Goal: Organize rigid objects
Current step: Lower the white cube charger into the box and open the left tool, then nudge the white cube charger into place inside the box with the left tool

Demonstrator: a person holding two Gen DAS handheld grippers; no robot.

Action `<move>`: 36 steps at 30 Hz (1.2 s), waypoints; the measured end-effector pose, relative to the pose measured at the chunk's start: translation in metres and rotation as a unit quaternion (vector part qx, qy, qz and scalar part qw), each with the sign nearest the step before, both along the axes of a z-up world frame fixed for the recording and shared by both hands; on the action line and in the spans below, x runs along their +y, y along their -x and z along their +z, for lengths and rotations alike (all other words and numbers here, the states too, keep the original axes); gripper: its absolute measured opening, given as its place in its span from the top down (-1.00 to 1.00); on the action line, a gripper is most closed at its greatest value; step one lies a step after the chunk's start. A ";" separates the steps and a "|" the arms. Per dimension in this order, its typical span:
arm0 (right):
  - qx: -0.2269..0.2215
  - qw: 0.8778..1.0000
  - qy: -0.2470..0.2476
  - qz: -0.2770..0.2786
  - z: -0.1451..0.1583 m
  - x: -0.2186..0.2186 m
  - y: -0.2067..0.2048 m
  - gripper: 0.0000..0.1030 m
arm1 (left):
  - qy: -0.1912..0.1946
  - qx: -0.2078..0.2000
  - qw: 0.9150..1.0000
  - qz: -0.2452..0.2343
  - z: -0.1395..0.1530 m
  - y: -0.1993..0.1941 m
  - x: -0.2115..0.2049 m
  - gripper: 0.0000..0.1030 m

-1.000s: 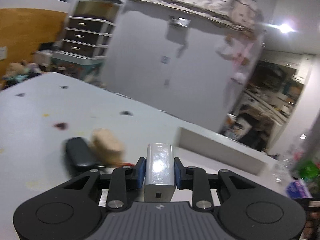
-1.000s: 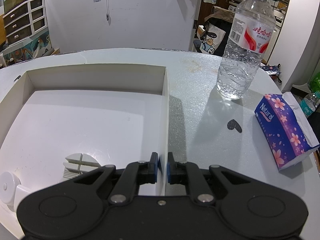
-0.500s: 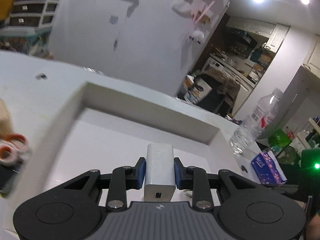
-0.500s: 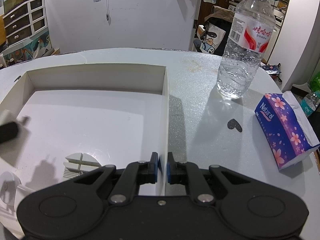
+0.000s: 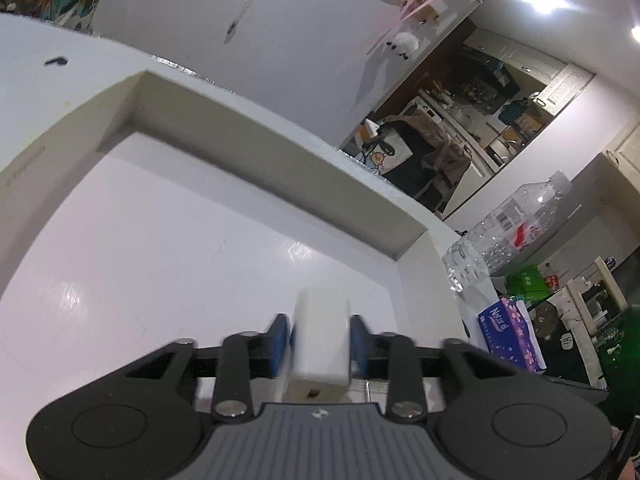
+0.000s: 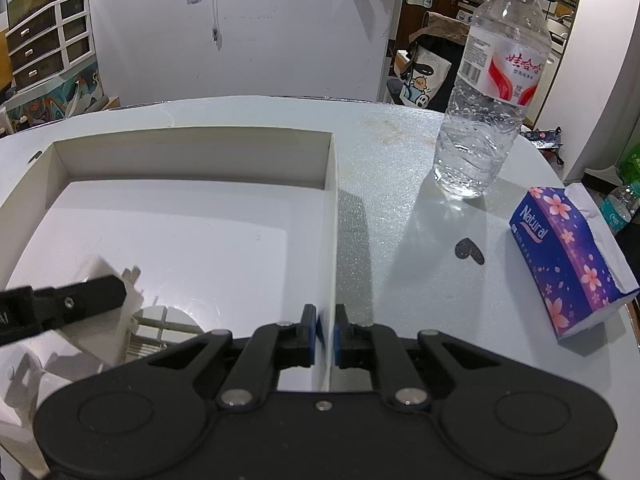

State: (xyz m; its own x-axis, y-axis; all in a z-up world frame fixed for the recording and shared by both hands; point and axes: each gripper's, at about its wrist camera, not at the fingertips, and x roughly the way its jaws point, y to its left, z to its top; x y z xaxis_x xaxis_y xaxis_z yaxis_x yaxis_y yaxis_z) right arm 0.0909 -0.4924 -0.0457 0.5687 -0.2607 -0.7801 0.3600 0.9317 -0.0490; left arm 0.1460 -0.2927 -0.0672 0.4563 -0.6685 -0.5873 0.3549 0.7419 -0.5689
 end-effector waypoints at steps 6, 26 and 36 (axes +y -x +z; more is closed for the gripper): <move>0.001 1.000 0.003 0.001 0.000 0.001 -0.001 0.83 | -0.037 -0.063 0.997 0.009 0.014 0.011 0.008 -0.10; 0.002 1.000 0.006 0.001 0.000 0.002 0.000 0.82 | -0.097 -0.124 0.988 0.007 0.020 0.016 0.007 0.28; 0.002 1.000 0.006 0.001 0.000 0.002 0.000 0.82 | -0.097 -0.130 0.986 0.021 0.017 0.018 0.041 0.32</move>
State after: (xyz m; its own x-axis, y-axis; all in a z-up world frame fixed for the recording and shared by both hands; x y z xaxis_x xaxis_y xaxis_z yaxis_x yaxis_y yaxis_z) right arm 0.0914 -0.4903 -0.0452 0.5658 -0.2690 -0.7795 0.3574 0.9319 -0.0622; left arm 0.1281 -0.2519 -0.0499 0.6336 -0.5317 -0.5620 0.4367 0.8454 -0.3075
